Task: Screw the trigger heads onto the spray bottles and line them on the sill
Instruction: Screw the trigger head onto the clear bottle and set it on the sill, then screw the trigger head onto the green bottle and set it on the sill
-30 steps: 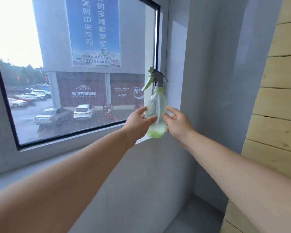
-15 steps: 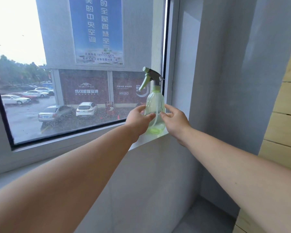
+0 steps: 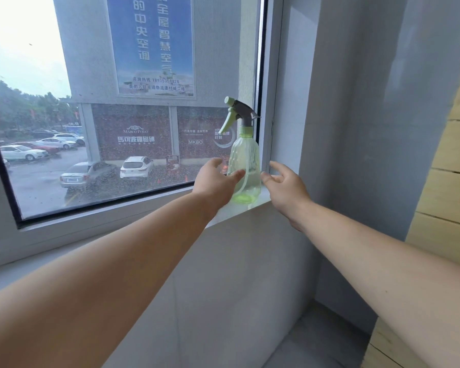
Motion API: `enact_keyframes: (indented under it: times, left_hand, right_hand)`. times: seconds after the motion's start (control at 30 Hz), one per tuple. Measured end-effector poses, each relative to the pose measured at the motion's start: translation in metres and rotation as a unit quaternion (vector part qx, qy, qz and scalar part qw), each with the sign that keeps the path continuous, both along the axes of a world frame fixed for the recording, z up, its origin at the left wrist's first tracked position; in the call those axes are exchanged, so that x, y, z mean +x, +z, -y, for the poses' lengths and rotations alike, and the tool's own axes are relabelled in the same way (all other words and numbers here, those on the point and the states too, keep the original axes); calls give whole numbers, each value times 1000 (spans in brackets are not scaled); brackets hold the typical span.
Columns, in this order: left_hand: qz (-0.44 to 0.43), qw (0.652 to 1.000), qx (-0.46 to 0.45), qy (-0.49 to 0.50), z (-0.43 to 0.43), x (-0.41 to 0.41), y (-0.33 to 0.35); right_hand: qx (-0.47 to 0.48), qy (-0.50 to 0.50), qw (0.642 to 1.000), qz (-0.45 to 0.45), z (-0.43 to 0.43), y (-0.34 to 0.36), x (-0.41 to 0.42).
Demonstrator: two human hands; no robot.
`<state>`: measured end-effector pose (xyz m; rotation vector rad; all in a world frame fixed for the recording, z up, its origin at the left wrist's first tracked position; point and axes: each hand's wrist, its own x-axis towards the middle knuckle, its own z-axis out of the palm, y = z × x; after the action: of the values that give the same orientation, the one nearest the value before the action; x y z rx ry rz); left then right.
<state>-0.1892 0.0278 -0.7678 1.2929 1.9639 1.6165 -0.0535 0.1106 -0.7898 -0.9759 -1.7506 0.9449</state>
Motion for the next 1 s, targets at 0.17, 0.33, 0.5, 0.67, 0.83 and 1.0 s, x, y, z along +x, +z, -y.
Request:
enact_keyframes:
  times: [0.17,0.33,0.5,0.67,0.83,1.0]
  left_hand:
    - [-32,998,57,17,39,24,-1]
    - [-27,998,35,-45,75,70,-36]
    - [35,986,-97,-132,86,124,-115]
    - [64,935,-276,-212,80,175,-222]
    - [51,877,-415,-237,89,217,-322]
    - [50,820,-504,-269,105,266,-407]
  right_hand:
    - [7,-39,999,-9,15,-14,40]
    - [-23,-60,998,-20,48,-51,101]
    - [-85,-80,991,64,82,-126,176]
    - [-176,-90,969,147,103,-222,246]
    - [-251,-74,936,234,121,-319,297]
    - [-330,-71,894,294,129,-407,337]
